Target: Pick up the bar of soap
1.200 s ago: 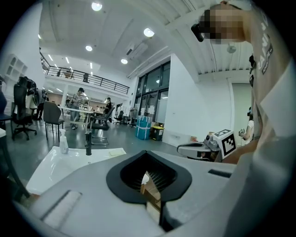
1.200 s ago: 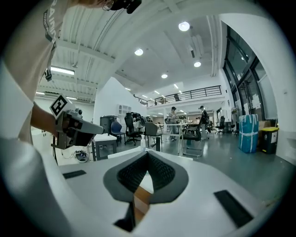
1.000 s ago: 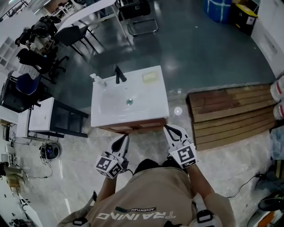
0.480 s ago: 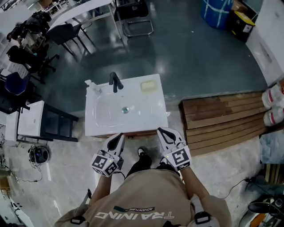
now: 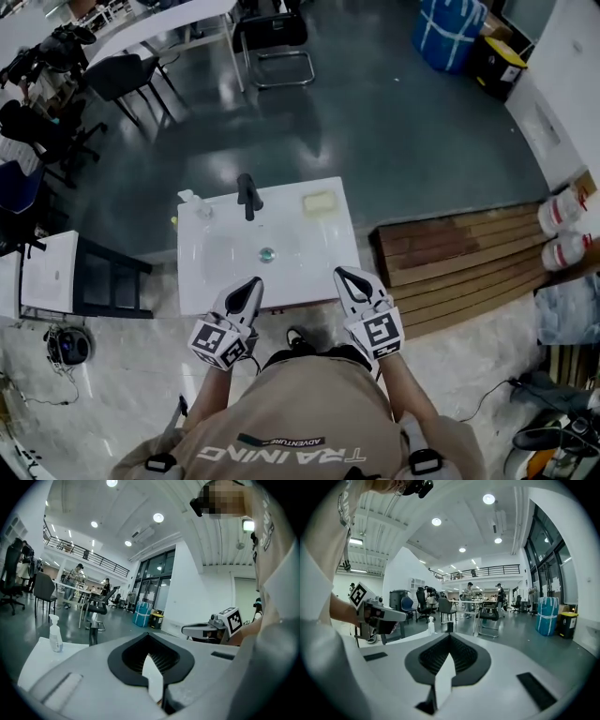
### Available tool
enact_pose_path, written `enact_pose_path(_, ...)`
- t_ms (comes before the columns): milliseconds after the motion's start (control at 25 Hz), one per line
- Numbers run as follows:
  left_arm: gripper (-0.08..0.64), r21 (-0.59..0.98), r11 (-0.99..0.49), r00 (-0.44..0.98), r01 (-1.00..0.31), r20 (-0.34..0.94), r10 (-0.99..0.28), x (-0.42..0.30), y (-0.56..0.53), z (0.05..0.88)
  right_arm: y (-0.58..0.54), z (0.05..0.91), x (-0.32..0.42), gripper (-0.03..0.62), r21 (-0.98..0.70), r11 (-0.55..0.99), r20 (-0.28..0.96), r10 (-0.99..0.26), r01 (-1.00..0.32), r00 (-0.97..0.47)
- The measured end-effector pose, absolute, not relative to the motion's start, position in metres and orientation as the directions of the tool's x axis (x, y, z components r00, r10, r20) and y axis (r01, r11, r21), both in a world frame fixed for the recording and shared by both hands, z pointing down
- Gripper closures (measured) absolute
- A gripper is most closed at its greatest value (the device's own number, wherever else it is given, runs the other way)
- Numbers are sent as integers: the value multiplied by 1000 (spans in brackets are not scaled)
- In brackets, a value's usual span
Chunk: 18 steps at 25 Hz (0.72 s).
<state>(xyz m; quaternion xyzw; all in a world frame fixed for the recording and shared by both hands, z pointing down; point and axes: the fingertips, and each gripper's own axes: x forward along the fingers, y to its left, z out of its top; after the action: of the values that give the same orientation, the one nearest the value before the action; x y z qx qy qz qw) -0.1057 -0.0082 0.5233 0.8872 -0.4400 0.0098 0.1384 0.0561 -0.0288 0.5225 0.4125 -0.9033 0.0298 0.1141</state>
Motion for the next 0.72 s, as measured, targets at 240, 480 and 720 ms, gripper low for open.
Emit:
enact_pose_path(240,565,252,-608,650,-753,140,-747,-130,-31,530,-47,526,37,588,39,620,257,-764,-784,-591)
enact_pose_path(480,565,275,-588,636,-760,134,-760,-147,-47,533,-62,520,27,588,45,615,306,-759,-787,-575)
enact_pose_path(720,564,304,-580,638,-756,142,-757,-146,-57,536,-80,527,25,588,40,615,276,-764,-788,-583)
